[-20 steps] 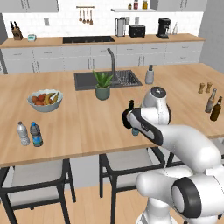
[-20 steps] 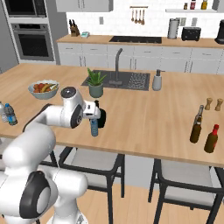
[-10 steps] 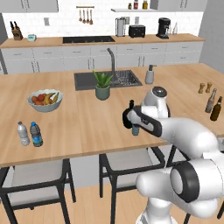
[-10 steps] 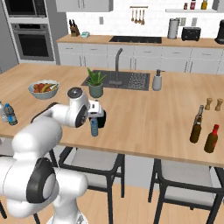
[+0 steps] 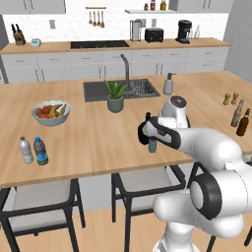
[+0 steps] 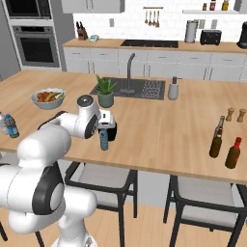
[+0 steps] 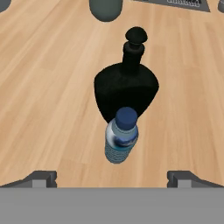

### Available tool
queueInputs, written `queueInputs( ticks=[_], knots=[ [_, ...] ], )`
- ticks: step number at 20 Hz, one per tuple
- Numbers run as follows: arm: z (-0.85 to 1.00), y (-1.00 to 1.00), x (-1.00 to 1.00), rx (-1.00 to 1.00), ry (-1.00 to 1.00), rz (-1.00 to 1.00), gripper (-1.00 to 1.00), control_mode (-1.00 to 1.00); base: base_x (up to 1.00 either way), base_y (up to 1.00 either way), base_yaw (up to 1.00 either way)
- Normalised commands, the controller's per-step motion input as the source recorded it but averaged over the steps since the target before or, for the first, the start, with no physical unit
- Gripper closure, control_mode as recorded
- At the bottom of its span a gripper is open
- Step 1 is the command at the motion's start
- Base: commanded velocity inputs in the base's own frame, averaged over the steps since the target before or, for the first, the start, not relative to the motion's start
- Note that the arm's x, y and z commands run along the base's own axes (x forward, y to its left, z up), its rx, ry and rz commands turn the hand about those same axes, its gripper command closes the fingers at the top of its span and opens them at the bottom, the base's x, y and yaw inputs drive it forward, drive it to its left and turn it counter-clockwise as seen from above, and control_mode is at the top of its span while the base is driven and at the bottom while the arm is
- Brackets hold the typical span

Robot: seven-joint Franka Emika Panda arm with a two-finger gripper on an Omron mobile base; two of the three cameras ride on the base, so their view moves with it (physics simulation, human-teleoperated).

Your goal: Move the plastic bottles in the middle to the plastics group, and the glass bottles in the middle to the glass group.

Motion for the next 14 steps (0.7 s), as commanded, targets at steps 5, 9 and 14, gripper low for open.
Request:
queueInputs(
  ticks=[5,9,14],
  knots=[
    [-0.08,0.0,0.07,0.0,0.0,0.0,-1.0,-1.0,0.0,0.0,0.0],
    [0.0,0.0,0.12,0.0,0.02,0.01,-1.0,-1.0,0.0,0.0,0.0],
    [-0.02,0.0,0.0,0.0,0.0,0.0,-1.0,-1.0,0.0,0.0,0.0]
  ],
)
